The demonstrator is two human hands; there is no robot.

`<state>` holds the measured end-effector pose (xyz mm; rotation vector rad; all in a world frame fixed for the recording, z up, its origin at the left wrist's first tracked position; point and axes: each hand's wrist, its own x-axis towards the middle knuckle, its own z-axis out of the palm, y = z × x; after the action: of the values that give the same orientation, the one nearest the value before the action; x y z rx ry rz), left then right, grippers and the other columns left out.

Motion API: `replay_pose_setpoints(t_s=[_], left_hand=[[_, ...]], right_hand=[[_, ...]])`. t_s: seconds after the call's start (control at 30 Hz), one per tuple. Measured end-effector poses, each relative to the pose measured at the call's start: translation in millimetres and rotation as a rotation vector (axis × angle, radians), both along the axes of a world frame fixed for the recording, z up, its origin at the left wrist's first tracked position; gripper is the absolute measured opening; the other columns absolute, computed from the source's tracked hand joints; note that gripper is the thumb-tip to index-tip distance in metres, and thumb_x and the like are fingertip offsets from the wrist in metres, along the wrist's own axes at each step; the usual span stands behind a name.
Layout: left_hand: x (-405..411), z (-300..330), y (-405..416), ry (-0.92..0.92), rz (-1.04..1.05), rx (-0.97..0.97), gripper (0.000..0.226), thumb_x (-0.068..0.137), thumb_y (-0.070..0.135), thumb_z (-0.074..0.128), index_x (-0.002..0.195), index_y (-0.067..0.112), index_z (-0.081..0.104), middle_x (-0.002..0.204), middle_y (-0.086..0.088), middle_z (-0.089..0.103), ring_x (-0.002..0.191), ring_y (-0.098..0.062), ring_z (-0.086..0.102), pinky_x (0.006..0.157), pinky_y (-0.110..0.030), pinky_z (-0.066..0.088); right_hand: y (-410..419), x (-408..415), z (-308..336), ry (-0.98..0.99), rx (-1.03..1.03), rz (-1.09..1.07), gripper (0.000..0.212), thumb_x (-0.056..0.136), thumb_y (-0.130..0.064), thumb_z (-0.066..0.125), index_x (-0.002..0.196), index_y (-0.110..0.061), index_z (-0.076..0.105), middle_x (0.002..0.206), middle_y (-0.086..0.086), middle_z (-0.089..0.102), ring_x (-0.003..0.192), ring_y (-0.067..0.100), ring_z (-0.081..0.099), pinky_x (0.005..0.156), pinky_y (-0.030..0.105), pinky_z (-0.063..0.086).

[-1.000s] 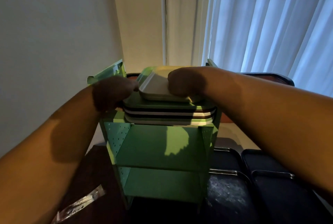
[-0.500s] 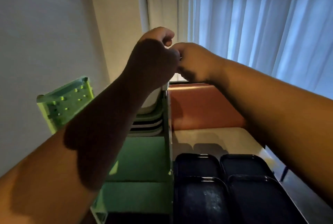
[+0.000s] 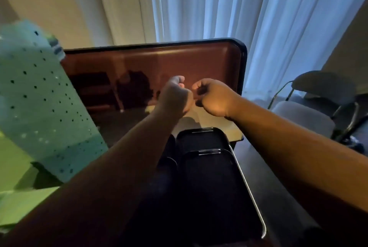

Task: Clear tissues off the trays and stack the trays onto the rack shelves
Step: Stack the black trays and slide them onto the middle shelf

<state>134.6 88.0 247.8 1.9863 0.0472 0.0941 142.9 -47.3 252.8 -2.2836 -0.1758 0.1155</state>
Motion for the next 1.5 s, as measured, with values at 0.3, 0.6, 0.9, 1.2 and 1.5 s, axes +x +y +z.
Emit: replay_pose_setpoints(t_s=[0.3,0.6,0.9,1.2,1.5], left_hand=[[12.9,-205.6,-42.5,0.538,0.127,0.141,0.072,0.078,0.013,0.054,0.148,0.021,0.037,0.143,-0.013,0.046,0.110,-0.030,0.059,0.090,-0.038,0.054],[-39.8,-298.3,-40.1,0.823,0.166,0.205,0.077,0.081,0.019,0.055,0.152,0.017,0.027,0.139,-0.010,0.053,0.084,-0.016,0.065,0.057,-0.025,0.049],[-63.2,-311.9,-48.8,0.744,0.116,0.201,0.071,0.087,0.015,0.053,0.152,0.023,0.028,0.155,-0.003,0.030,0.120,-0.024,0.055,0.095,-0.040,0.054],[-33.7,-308.0,-44.0,0.573,0.115,0.141,0.060,0.093,0.011,0.051,0.150,0.020,0.035,0.153,0.000,0.033,0.102,0.001,0.044,0.070,-0.008,0.036],[4.7,-314.2,-25.7,0.523,0.097,0.240,0.059,0.092,0.012,0.051,0.150,0.018,0.037,0.155,-0.003,0.032,0.099,0.000,0.045,0.079,-0.017,0.040]], right_hand=[[-80.9,17.2,-203.8,0.391,-0.129,-0.138,0.061,0.090,-0.005,0.069,0.145,-0.024,0.051,0.139,0.005,0.054,0.115,0.022,0.061,0.094,0.041,0.059],[-121.0,-33.1,-317.7,0.531,-0.318,-0.486,0.076,0.087,-0.016,0.068,0.155,-0.017,0.033,0.144,0.013,0.044,0.129,0.032,0.045,0.104,0.045,0.048],[-136.2,-64.3,-358.0,0.422,-0.180,-0.572,0.023,0.103,-0.029,0.053,0.122,-0.017,0.057,0.113,0.000,0.058,0.095,0.018,0.061,0.082,0.042,0.055],[-137.1,-16.0,-354.6,0.300,0.136,-0.603,0.011,0.105,-0.026,0.051,0.112,-0.027,0.059,0.108,0.001,0.065,0.092,0.017,0.063,0.077,0.038,0.053],[-131.4,51.3,-364.0,0.389,0.020,-0.578,0.026,0.102,-0.031,0.053,0.128,-0.027,0.057,0.119,0.001,0.051,0.102,0.022,0.060,0.089,0.048,0.058]])
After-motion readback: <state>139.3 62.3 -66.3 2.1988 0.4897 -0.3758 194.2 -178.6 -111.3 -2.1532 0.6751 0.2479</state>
